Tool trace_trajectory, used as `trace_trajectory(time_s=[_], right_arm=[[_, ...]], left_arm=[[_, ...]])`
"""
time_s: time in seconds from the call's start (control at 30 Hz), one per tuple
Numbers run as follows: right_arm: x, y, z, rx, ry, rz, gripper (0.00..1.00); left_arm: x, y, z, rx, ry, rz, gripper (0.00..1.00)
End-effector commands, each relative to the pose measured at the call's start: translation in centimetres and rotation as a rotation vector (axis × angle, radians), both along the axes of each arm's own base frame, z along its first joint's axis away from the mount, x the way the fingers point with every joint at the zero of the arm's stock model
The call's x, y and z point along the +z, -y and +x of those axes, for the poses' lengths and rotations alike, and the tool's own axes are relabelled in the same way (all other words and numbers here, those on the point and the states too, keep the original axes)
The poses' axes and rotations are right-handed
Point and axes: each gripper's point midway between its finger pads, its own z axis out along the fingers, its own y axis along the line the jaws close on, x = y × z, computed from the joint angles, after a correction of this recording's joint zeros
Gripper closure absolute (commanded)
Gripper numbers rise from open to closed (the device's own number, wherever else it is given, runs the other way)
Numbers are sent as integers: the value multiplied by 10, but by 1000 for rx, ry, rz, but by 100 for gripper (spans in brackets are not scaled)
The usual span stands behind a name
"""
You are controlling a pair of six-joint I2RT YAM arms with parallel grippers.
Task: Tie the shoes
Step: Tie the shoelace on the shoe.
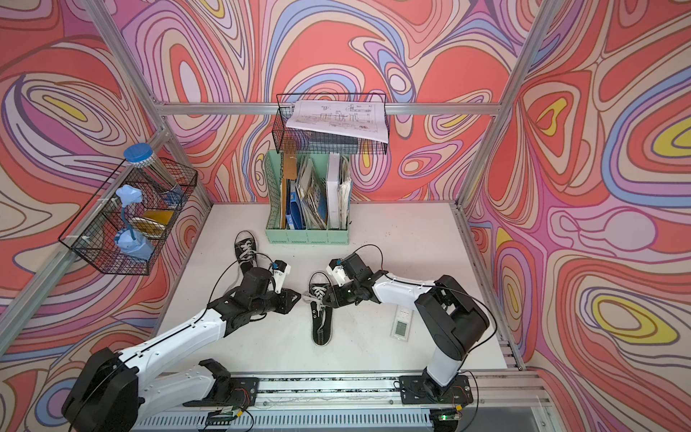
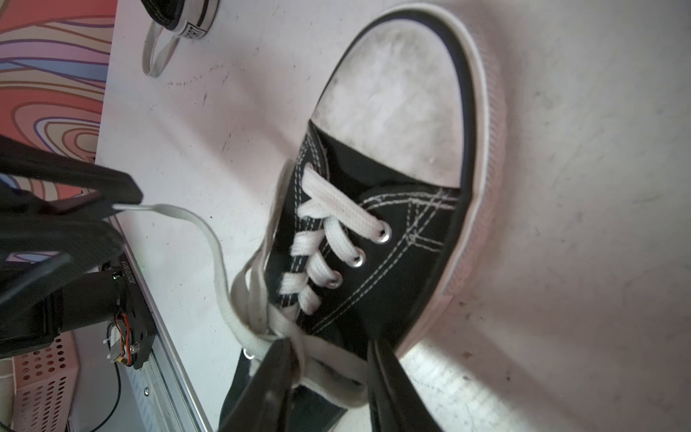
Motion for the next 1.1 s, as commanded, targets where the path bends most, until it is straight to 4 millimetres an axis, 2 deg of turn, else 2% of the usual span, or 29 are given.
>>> trace_trajectory(time_s=[0.0,0.1,0.17,0.2,0.27,0.37,0.47,0.57,0.87,1.07], right_arm=[[10,-5,3,16,24,11,63],[13,-5,3,14,29,13,61],[14,-5,2,16,31,14,60],[15,-5,3,16,33,16,61],[15,-5,3,17,32,15,61],[15,-5,3,18,32,10,61],[14,-5,3,20,31,8,60],[12,-5,3,18,27,7,61],[13,-5,3,22,28,5,60],[10,-5,3,22,23,3,60]], left_arm=[[-10,-17,-2,50,-20,76,49],[-12,-23,-7,60,-25,93,37],[-7,-23,-8,71,-11,77,27],[-19,-30,-17,80,-35,89,26],[-18,-28,-23,67,-22,66,26],[-11,-6,-37,-33,-6,-13,35],[-7,23,-51,-153,-6,-72,50],[-9,43,-59,-229,-20,-100,58],[-17,70,-49,-303,-25,-109,69],[-23,73,-41,-291,-18,-96,71]])
